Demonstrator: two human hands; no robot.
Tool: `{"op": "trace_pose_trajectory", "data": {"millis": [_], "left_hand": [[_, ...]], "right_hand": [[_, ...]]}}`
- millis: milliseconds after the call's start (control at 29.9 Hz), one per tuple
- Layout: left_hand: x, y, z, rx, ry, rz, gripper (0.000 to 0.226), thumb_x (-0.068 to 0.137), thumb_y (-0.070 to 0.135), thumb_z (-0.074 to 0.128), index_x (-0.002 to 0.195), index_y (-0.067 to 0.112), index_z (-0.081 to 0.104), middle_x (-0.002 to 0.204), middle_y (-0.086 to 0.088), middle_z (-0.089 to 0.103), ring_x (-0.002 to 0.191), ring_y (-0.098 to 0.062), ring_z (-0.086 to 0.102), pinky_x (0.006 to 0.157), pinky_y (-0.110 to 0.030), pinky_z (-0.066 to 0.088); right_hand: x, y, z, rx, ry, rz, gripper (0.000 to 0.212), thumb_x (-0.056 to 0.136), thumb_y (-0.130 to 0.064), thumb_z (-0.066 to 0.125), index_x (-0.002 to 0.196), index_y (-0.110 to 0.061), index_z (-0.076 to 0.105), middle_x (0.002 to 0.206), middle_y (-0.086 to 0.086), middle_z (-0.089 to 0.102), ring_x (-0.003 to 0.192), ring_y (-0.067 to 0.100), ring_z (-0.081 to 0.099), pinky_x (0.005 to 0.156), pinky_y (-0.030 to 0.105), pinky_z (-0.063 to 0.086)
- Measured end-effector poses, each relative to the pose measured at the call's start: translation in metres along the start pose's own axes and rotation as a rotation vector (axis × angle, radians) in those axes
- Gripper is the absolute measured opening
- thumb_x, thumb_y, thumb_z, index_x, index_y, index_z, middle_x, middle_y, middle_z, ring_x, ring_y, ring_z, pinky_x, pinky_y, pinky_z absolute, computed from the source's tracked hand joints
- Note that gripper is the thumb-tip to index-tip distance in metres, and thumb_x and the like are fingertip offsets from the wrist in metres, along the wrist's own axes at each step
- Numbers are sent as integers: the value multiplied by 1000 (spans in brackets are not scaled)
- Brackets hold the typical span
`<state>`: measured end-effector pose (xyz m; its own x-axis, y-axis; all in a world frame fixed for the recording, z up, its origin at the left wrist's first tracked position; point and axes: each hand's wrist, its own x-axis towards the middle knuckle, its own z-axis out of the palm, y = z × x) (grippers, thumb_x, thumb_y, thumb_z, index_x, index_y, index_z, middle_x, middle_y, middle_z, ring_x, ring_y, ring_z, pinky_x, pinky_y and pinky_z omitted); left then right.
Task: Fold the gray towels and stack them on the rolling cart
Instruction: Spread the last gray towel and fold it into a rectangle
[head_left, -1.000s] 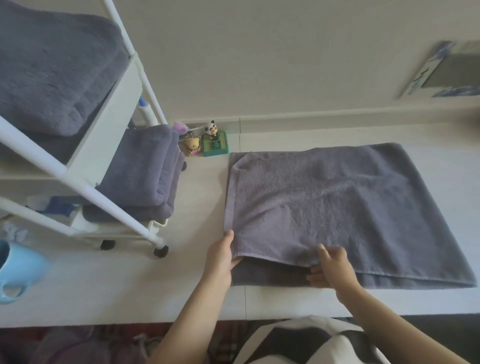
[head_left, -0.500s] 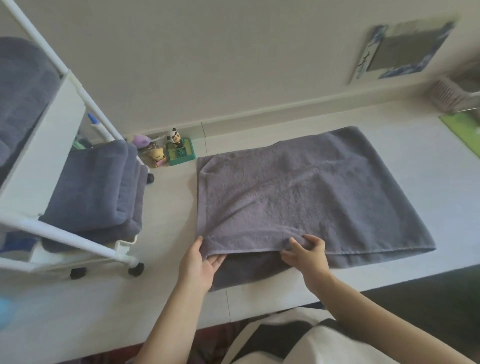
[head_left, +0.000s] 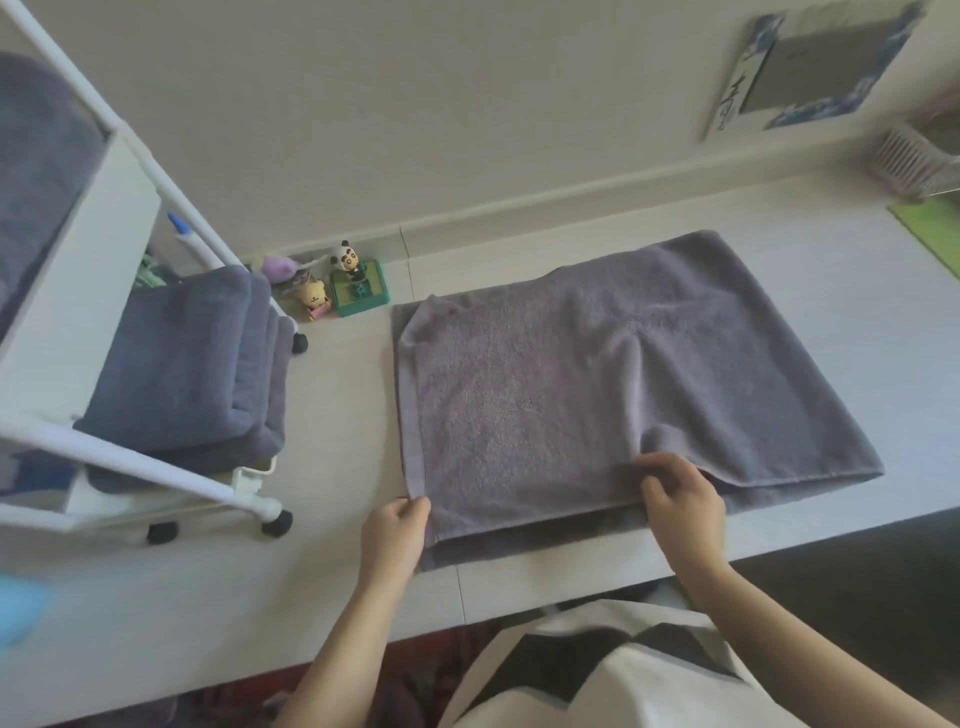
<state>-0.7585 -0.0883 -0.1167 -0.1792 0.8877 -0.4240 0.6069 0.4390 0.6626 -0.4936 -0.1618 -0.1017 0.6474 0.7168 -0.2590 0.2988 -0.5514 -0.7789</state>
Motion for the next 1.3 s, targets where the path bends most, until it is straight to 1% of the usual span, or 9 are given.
{"op": "trace_pose_trajectory", "data": {"millis": [201,401,569,669,736,836,1037,1171,1304], "left_hand": [[-1,-19,7,259,45,337,46,83,8,66,48,9,36,85,-5,44,62,-19,46,67,-17,27],[-2,-24,8,219,94,377,54,79,5,71,52,19,25,84,-8,41,64,-16,41,71,-14,26],[-2,-31,9,193,98,311,42,77,0,70,62,16,35,86,-8,42,73,-15,41,73,-17,30],[-6,-23,18,181,128,247,20,77,-9,63,84,5,50,97,-14,44,93,-33,48,81,-24,33],[-7,-15,28,236,227,270,48,69,-13,63,115,-6,52,112,-25,48,106,-43,48,88,-40,40],[-9,2,42,406,199,406,75,67,-1,64,138,1,41,137,-23,42,123,-40,43,96,-52,40],[1,20,87,729,-7,684,60,87,42,36,137,12,49,145,-17,42,133,-35,41,111,-52,17],[4,10,94,831,-30,669,65,85,48,35,140,15,44,147,-14,39,135,-33,38,109,-54,15],[5,37,103,719,21,653,57,79,44,40,118,7,60,139,-23,46,131,-40,41,109,-58,25]], "right_hand": [[-1,21,5,-217,-70,-143,28,84,-1,54,103,-15,68,82,2,59,78,22,54,69,29,38],[-9,30,5,-190,-85,-201,30,83,7,53,101,-12,69,84,-1,58,83,19,53,73,27,35],[-10,33,5,-163,-87,-192,30,81,9,53,100,-9,68,87,2,57,88,23,54,76,26,34],[-10,37,9,-244,-114,-244,27,82,7,54,102,-7,66,89,8,61,96,28,52,75,22,29],[-9,39,10,-263,-128,-258,27,83,6,55,103,-7,66,93,12,64,99,30,51,77,23,30],[-9,38,10,-252,-137,-245,26,84,5,55,103,-7,66,93,12,64,99,29,51,76,23,30],[-9,37,8,-237,-157,-240,26,85,3,54,105,-9,66,89,3,58,97,27,51,76,22,29],[-8,36,2,-237,-182,-235,27,88,-1,54,109,-13,64,87,-5,53,97,24,51,77,25,32],[-2,35,-4,-113,-92,-197,43,87,-10,60,127,-25,53,94,-13,47,89,20,53,80,28,40]]}}
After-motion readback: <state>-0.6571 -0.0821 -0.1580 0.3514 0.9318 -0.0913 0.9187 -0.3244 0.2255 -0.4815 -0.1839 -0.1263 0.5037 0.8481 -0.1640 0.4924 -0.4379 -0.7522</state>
